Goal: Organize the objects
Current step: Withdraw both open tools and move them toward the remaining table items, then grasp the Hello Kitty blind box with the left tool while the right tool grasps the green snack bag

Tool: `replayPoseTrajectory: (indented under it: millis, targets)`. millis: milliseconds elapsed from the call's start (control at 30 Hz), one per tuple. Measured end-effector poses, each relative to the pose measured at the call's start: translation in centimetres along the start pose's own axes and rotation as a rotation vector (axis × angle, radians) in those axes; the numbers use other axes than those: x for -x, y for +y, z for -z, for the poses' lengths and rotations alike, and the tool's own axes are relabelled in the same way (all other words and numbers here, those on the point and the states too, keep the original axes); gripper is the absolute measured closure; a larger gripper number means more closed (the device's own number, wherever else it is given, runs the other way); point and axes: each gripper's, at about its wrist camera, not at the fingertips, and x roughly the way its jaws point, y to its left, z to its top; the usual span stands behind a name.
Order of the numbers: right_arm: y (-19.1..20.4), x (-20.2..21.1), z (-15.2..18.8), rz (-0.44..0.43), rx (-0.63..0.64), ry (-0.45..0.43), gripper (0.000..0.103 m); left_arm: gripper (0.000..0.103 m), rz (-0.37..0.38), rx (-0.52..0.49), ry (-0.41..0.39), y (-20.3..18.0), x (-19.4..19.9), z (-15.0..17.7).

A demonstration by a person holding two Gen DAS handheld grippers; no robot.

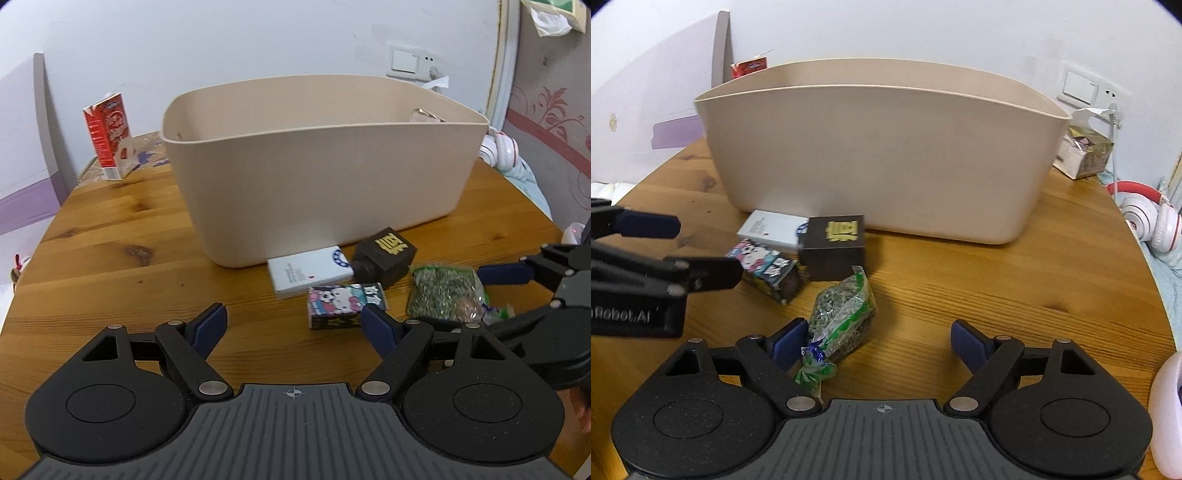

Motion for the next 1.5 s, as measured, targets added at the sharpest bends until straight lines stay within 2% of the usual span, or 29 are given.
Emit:
replayPoseTrajectory:
  millis: [300,500,567,633,700,767,800,933,967,1033,1067,1500]
  targets:
    - [-0.7,0.0,0.2,-0.002,0.022,-0.015,0.018,0.019,0.036,0.051,0.012,-0.7,-1.5,0.2]
    - [-0.7,0.0,0.1,-0.016,0.05,-0.02,0.019,0.019,0.014,0.066,0.031,-1.0,-2.8,0.1]
    - [-0.7,0.0,0.0,-0.023,0.052,-0.022,0.023,0.02,0.002,0.077,0.027,-1.0,-3.0,0.1]
    - [-0.6,0.0,0.0,-0.029,0.054,-0.025,0.029,0.026,-0.001,0.085,0.031,-0.9,-3.3,-0.1]
    - [-0.5,0.0,-0.1,-0.033,0.057,-0.025,0.033,0.028,-0.007,0.085,0.031,-0.8,-3.5,-0.1]
    - [-0.5,0.2,-0.2,-0.039,0.062,-0.026,0.041,0.035,-0.009,0.082,0.026,-0.8,-3.5,-0.1]
    - [-0.4,0.3,-0.2,-0.044,0.065,-0.027,0.042,0.042,-0.018,0.076,0.023,-0.8,-3.5,-0.1]
    - [0.0,0.5,-0.2,-0.064,0.078,-0.03,0.061,0.057,-0.021,0.065,0.018,-0.5,-3.3,-0.1]
    - [0.1,0.6,-0.2,-0.063,0.082,-0.031,0.067,0.064,-0.021,0.067,0.019,-0.3,-3.2,-0.1]
    - [0.3,0.7,-0.2,-0.059,0.091,-0.033,0.071,0.077,-0.017,0.074,0.022,0.0,-3.1,-0.1]
    - [0.4,0.8,-0.2,-0.057,0.093,-0.034,0.073,0.08,-0.015,0.079,0.023,0.1,-3.0,0.0]
    - [0.0,2.6,0.1,-0.046,0.071,-0.057,0.075,0.08,-0.007,0.091,0.014,0.7,-1.5,0.3]
